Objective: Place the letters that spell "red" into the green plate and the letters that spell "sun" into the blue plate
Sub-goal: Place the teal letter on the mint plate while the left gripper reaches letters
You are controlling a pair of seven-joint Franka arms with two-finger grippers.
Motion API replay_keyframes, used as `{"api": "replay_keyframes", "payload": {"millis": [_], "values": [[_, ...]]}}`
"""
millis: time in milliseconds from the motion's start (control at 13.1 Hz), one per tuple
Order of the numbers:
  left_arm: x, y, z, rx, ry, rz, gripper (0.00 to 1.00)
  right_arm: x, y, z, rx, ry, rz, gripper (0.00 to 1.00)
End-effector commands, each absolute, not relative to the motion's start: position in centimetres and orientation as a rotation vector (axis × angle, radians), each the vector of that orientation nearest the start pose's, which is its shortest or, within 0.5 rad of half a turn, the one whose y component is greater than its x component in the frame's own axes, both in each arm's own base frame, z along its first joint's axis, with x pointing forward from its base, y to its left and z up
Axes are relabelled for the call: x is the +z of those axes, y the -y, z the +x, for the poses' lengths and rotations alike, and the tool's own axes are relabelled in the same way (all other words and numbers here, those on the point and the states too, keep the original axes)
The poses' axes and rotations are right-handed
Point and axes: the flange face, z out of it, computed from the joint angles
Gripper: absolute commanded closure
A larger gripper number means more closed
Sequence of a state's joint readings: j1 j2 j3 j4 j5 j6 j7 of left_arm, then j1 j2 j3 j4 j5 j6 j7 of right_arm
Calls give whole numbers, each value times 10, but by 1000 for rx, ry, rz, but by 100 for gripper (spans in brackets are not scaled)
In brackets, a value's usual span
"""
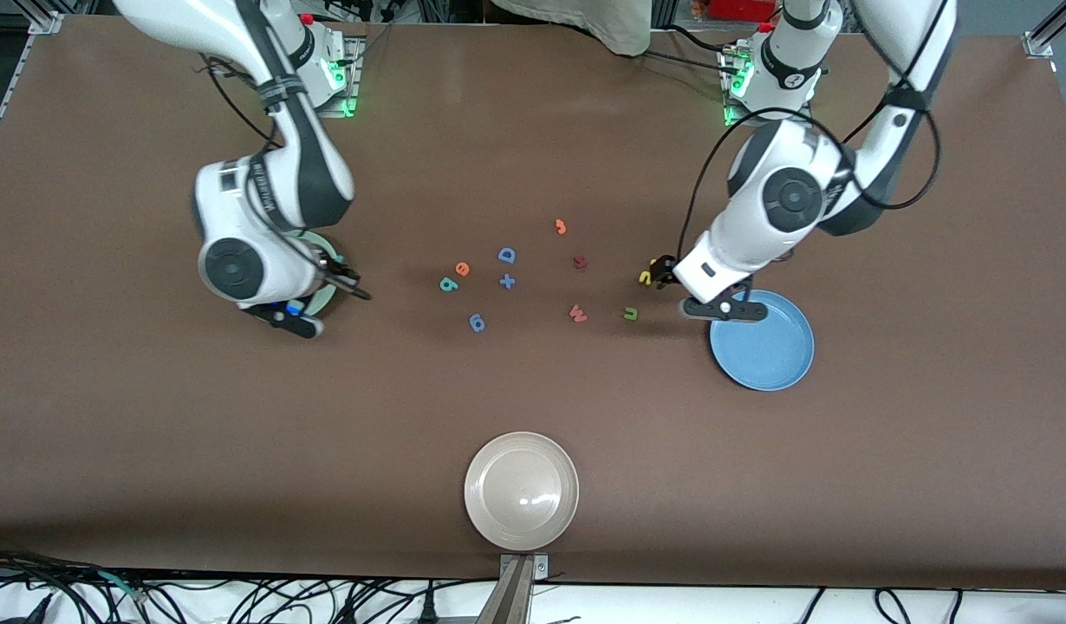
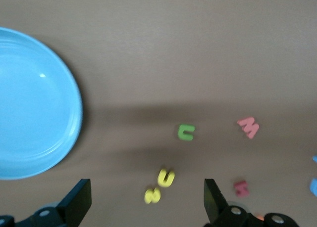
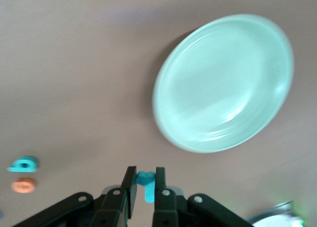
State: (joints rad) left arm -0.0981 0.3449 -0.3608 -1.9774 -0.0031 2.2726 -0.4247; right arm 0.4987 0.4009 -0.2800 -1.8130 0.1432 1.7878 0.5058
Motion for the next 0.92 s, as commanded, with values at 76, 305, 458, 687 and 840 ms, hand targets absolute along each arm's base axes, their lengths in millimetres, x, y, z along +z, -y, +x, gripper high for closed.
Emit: {"api": "replay_keyframes", "payload": {"millis": [76, 305, 458, 687, 840], "values": [[251, 285, 552, 48, 38, -3259, 0, 293, -70, 568, 711, -305, -3123, 87], [217, 296, 548, -9, 6, -3216, 0, 255, -36, 547, 702, -244, -3122, 87], [198, 315, 534, -28, -7, -3170, 1, 227, -26, 529, 660, -212, -3132, 87], [184, 322, 527, -22, -26, -3145, 6, 200, -18, 510, 604, -202, -3151, 87], [179, 327, 529, -19, -38, -3147, 13, 192, -17, 508, 586, -198, -3162, 86]]}}
